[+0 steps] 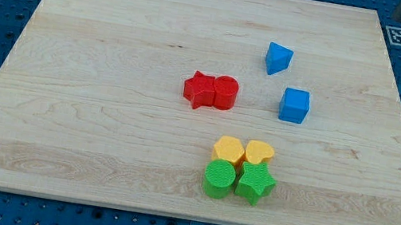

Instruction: Slide the blue triangle towards the top right

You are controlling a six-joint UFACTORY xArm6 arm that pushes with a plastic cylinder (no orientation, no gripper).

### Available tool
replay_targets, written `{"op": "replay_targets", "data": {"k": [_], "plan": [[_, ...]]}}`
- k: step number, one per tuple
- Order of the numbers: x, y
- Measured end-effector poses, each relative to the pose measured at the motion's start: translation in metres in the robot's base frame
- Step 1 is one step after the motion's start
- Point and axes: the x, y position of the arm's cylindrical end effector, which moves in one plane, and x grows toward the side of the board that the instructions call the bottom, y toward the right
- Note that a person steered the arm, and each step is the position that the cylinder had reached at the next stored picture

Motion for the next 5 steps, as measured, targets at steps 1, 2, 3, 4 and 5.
{"op": "replay_targets", "data": {"k": [1,2,3,4,5], "plan": [[0.0000,0.0000],[-0.0015,-0.0012],[-0.0009,-0.0012],[-0.0010,-0.0012],[-0.0009,-0.0012]]}}
